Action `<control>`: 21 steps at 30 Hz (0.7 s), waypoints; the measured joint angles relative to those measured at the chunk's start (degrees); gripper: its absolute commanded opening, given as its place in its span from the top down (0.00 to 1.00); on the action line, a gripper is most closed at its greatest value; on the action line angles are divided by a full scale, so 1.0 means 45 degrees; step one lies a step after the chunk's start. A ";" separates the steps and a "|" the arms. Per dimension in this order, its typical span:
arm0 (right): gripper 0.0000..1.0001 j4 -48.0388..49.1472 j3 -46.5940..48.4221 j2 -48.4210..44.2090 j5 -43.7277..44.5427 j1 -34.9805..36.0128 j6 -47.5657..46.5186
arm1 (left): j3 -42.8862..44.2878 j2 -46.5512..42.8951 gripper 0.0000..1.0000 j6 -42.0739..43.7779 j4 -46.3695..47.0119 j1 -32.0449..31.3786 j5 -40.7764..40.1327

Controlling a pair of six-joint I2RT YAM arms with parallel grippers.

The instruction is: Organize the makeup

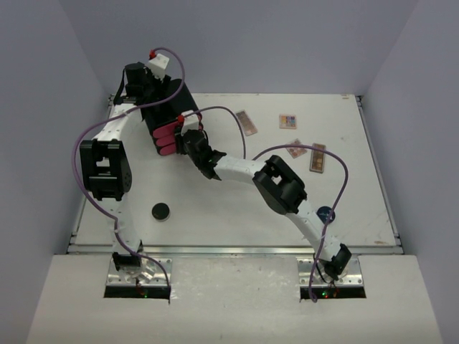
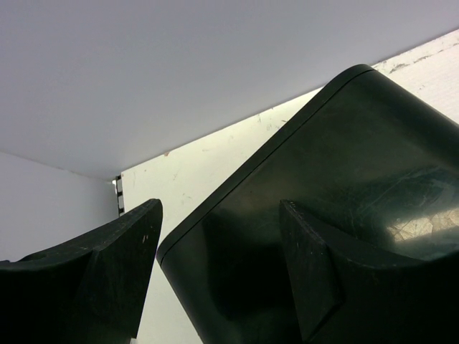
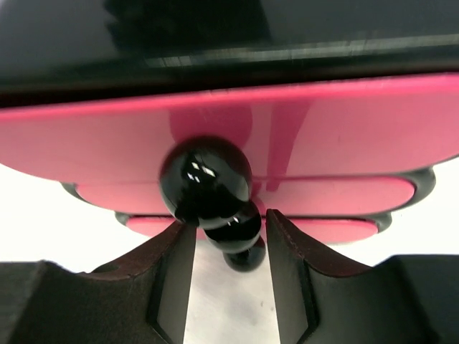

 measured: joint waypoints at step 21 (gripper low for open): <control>1.00 0.0407 -0.0915 -0.0228 0.0221 0.0053 -0.0016 | 0.0000 0.0000 0.34 0.0014 -0.0005 0.0000 0.0005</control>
